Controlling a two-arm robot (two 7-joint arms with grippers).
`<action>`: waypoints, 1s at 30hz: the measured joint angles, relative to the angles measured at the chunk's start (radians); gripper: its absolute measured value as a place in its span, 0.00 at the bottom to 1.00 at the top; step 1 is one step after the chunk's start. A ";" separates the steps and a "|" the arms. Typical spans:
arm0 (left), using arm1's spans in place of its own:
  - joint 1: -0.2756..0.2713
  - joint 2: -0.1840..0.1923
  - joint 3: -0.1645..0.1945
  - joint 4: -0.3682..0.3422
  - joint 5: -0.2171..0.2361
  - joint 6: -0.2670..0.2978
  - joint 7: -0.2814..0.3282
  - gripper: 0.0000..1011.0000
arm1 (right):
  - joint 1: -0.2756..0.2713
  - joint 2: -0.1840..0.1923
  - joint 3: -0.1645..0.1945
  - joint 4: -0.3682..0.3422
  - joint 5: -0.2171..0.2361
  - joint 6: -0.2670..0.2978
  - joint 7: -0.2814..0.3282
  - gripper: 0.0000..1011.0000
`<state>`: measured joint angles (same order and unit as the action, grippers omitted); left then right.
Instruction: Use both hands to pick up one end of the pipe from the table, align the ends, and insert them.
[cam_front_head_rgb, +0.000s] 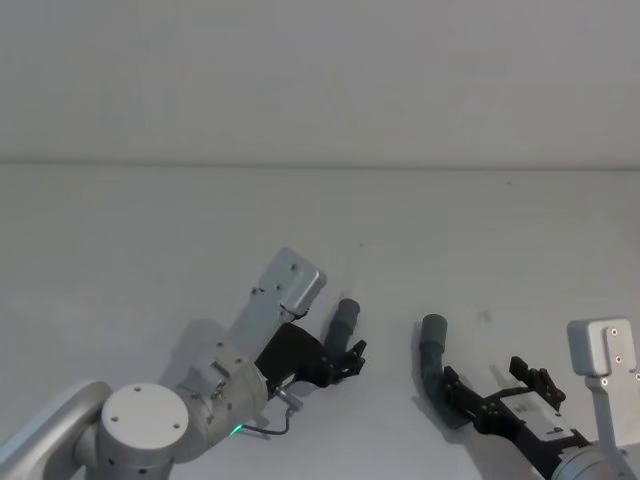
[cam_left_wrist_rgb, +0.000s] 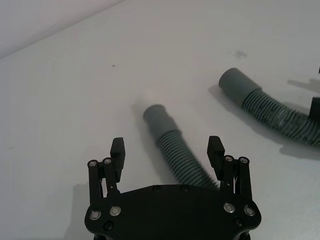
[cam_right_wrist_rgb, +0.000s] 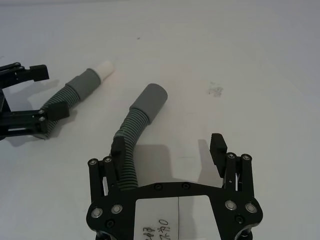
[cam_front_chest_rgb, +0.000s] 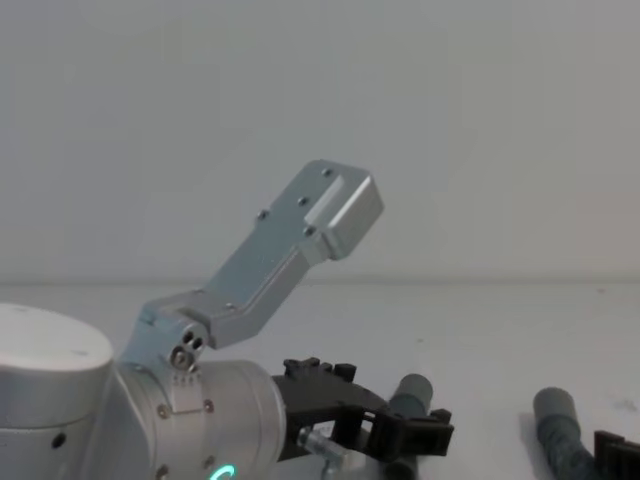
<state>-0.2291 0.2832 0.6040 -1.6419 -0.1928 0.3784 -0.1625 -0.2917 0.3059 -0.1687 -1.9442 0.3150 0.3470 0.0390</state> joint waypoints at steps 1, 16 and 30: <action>0.000 -0.006 -0.002 0.001 -0.003 0.002 0.000 0.99 | -0.001 0.000 0.001 0.000 0.000 0.000 0.001 0.99; 0.023 -0.037 -0.040 0.008 -0.008 0.053 0.044 0.99 | -0.005 0.000 0.007 -0.002 -0.011 0.005 0.022 0.99; 0.042 -0.032 -0.052 0.015 0.009 0.077 0.059 0.99 | -0.007 0.006 0.007 -0.003 -0.027 0.001 0.044 0.99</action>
<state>-0.1871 0.2513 0.5523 -1.6267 -0.1838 0.4554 -0.1037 -0.2983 0.3118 -0.1614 -1.9470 0.2883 0.3484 0.0828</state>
